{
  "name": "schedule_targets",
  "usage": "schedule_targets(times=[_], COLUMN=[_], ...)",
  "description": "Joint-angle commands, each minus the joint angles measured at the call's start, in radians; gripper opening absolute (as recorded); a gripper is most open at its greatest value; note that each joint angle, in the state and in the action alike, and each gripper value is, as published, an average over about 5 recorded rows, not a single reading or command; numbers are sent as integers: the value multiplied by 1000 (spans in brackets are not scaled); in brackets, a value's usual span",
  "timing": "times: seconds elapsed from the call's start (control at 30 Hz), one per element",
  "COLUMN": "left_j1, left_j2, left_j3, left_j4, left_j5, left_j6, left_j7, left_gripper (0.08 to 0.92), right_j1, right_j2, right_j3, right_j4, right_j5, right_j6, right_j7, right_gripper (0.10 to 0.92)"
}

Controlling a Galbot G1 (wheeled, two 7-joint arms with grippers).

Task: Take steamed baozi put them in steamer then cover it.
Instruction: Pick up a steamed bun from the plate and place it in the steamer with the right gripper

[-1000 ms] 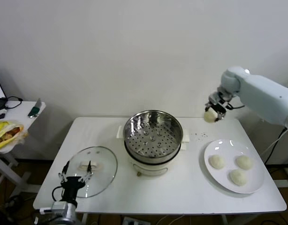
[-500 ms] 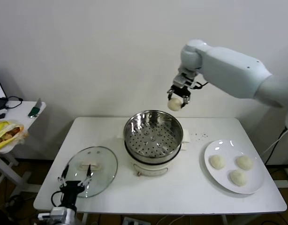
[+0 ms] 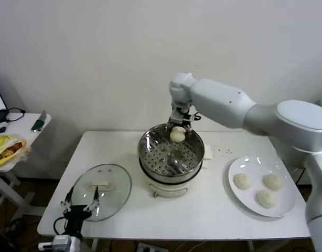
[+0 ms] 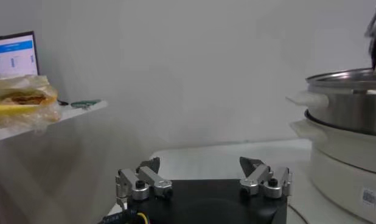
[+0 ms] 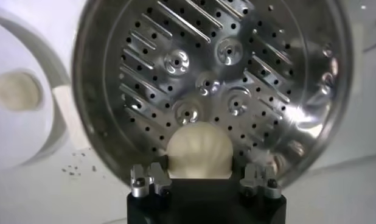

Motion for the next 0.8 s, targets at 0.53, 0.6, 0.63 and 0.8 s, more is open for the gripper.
schedule_targets(times=[0.53, 0.6, 0.63, 0.8], left_j1=[9, 12, 14, 25], left_j2=[-3, -4, -3, -2], left_j3=[0, -2, -2, -8], left_j4=[-6, -8, -10, -8], left_j5=[17, 21, 20, 13], left_j6=[-4, -6, -6, -8], left_j7=[-4, -6, -7, -9], left_gripper=[823, 823, 823, 823], right_j1=[-165, -148, -136, -44], right_j2=[110, 89, 77, -14], right_j3=[147, 151, 151, 122], right_j4=[-97, -59, -40, 81], right_j5=[-344, -332, -319, -174], right_j6=[97, 95, 95, 73], right_j7=[76, 68, 61, 12], right_gripper=[802, 818, 820, 823])
